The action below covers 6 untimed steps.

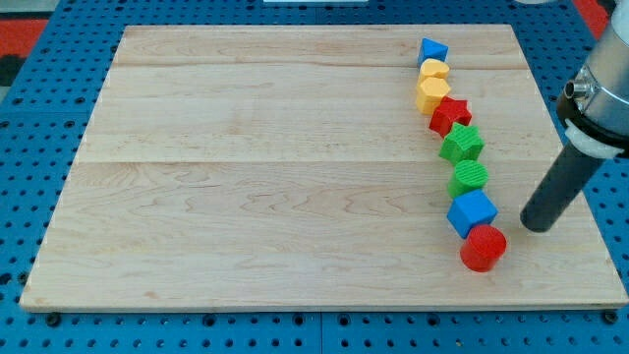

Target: Separate the yellow hexagon from the vertical line of blocks

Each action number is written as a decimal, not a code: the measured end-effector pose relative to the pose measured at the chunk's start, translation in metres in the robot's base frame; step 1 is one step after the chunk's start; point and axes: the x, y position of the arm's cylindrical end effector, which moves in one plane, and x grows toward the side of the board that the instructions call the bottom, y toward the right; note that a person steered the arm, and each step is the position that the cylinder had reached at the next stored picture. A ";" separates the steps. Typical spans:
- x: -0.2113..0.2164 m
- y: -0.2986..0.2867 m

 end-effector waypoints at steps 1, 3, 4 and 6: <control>-0.074 0.021; -0.179 -0.021; -0.198 -0.112; -0.192 -0.179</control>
